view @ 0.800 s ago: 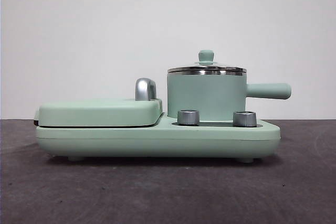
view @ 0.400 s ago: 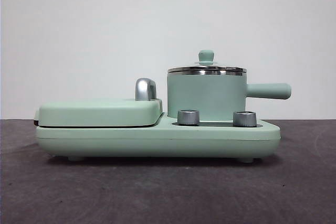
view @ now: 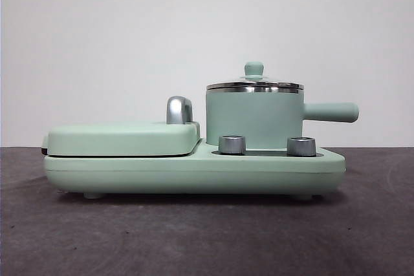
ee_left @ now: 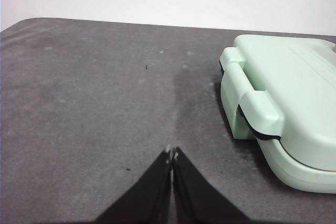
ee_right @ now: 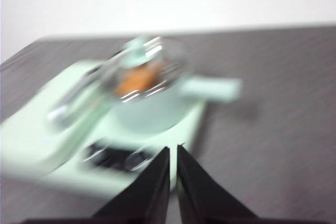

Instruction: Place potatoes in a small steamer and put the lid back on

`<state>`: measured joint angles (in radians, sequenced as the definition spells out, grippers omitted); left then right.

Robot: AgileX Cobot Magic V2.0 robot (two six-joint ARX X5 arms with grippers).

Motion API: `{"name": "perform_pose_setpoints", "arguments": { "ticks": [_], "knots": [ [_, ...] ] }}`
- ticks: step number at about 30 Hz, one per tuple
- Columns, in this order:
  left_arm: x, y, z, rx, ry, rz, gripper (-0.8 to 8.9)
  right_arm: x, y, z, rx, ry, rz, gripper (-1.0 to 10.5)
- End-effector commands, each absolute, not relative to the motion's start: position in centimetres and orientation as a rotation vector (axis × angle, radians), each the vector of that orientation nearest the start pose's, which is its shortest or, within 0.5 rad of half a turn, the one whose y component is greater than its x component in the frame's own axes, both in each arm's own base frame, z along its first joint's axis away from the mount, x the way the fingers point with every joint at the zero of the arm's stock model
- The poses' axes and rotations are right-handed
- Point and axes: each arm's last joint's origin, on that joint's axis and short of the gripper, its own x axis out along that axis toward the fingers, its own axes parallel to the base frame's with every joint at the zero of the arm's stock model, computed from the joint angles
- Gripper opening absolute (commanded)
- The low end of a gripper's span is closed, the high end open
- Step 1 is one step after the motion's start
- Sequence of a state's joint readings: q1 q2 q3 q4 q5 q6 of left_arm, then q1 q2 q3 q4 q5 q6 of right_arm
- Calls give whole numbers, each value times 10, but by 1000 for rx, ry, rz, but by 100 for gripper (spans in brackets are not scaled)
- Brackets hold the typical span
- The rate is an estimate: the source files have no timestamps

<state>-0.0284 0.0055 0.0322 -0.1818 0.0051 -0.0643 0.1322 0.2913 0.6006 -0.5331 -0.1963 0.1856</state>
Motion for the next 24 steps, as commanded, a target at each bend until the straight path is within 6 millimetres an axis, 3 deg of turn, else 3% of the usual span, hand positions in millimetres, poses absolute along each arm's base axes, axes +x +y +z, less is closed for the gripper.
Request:
{"name": "perform_pose_setpoints", "arguments": {
  "ticks": [1, 5, 11, 19, 24],
  "knots": [
    [96, -3, 150, -62, 178, -23, 6, 85, 11, 260, 146, 166, 204, 18],
    [96, -3, 150, -62, 178, -23, 6, 90, 2, 220, 89, 147, 37, 17],
    [96, -3, 150, -62, 178, -23, 6, 91, -2, 181, 66, 185, -55, 17],
    [96, -3, 150, -62, 178, -23, 6, 93, -2, 153, 64, 221, -56, 17],
    [96, -3, 150, -62, 179, -23, 6, 95, -2, 151, 65, 175, -55, 17]
  ]
}}
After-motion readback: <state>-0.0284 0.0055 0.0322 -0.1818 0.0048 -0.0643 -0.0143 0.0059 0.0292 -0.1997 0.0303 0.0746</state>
